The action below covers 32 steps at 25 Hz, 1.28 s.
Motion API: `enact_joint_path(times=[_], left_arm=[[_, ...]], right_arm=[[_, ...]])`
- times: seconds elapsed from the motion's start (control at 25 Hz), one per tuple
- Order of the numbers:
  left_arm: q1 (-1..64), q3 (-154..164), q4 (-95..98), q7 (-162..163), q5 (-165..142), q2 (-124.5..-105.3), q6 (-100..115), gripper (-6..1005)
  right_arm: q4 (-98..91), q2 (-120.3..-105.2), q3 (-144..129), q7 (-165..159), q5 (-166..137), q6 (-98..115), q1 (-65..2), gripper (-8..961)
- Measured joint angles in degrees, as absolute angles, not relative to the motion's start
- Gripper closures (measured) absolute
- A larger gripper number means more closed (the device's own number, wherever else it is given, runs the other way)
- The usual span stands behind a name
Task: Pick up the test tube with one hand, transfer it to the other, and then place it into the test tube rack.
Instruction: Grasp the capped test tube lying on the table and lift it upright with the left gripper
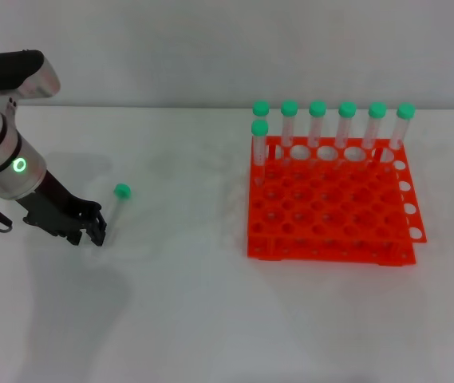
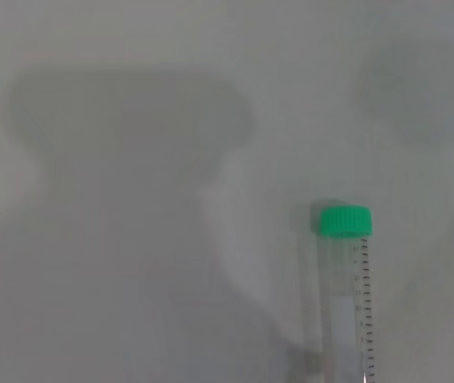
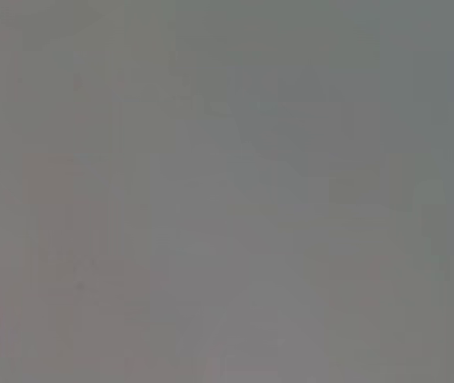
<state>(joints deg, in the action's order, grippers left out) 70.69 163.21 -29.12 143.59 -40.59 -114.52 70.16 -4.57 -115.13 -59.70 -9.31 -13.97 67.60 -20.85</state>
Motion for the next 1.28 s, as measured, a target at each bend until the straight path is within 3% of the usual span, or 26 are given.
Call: enact_joint_path(times=[0.16, 0.8, 0.92, 1.28], left_arm=[[70.79, 163.21, -27.23, 144.48, -41.69, -114.56, 68.97, 625], [70.84, 163.22, -24.69, 147.06, -45.86, -114.65, 65.87, 630], [70.86, 163.21, -24.69, 147.21, -46.09, -114.65, 65.87, 800], [70.91, 163.19, -25.14, 147.02, -46.03, -114.65, 64.47, 806]], right_arm=[[-4.57, -115.13, -59.65, -9.31, -13.97, 67.61, -20.72, 110], [-4.4, -115.13, -59.97, -9.32, -13.97, 67.58, -20.8, 116], [-4.42, -115.13, -60.0, -9.32, -14.01, 67.58, -20.81, 117], [-4.21, -115.22, -60.05, -9.32, -14.06, 67.59, -20.83, 121]])
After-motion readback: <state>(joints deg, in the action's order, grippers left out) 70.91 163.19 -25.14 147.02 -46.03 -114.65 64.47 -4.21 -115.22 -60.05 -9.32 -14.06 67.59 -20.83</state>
